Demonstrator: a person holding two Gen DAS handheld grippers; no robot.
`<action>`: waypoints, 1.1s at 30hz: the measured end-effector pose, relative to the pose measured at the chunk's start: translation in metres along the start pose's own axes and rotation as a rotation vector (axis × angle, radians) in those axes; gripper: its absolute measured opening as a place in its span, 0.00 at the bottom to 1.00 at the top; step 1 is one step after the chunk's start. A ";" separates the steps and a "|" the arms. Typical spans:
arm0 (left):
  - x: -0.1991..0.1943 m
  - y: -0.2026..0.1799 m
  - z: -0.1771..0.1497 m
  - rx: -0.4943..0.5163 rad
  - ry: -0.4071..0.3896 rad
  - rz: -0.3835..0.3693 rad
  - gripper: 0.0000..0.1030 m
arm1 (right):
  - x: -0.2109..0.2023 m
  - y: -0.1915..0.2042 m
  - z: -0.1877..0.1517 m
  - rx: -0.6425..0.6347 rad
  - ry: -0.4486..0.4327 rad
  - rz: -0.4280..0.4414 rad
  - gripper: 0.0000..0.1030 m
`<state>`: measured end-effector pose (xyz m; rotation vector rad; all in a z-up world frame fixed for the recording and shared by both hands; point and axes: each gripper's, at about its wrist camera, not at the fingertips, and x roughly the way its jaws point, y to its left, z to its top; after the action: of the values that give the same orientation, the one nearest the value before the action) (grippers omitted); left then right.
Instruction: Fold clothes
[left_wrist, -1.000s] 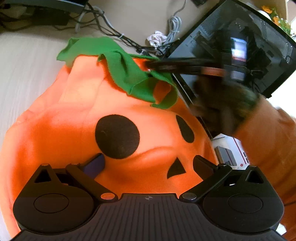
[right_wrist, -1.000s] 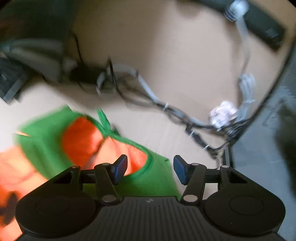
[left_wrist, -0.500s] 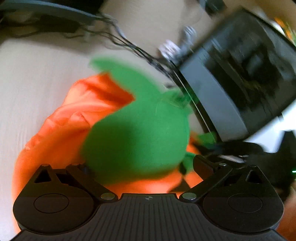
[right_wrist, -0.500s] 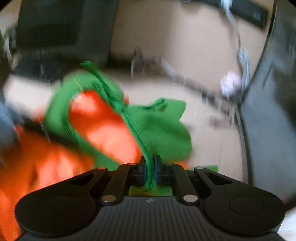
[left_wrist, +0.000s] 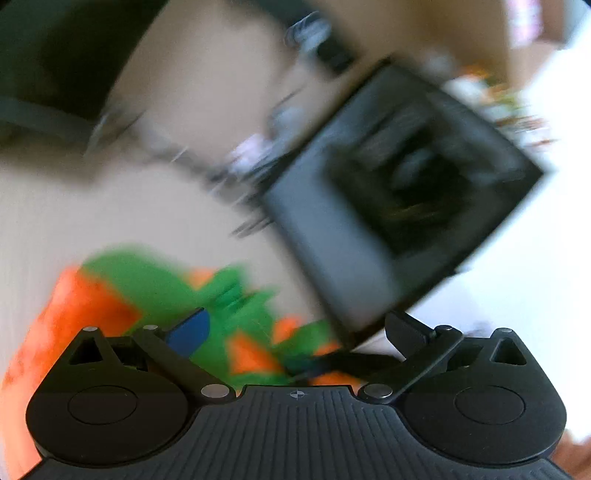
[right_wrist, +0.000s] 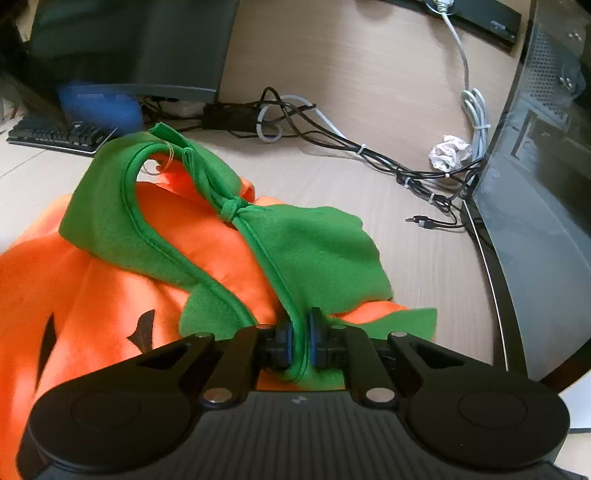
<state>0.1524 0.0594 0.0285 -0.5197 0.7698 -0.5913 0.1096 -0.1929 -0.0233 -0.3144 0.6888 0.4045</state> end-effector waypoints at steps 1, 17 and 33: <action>0.011 0.011 -0.006 -0.020 0.043 0.045 1.00 | -0.010 -0.008 0.005 0.021 -0.009 0.027 0.18; 0.012 0.030 -0.038 0.067 0.108 0.075 1.00 | 0.054 -0.044 0.056 0.120 0.217 0.192 0.63; 0.011 0.027 -0.044 0.077 0.082 0.087 1.00 | 0.129 -0.055 0.088 0.169 0.265 0.243 0.36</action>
<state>0.1333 0.0625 -0.0203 -0.3911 0.8399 -0.5616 0.2733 -0.1725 -0.0371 -0.1239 1.0202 0.5375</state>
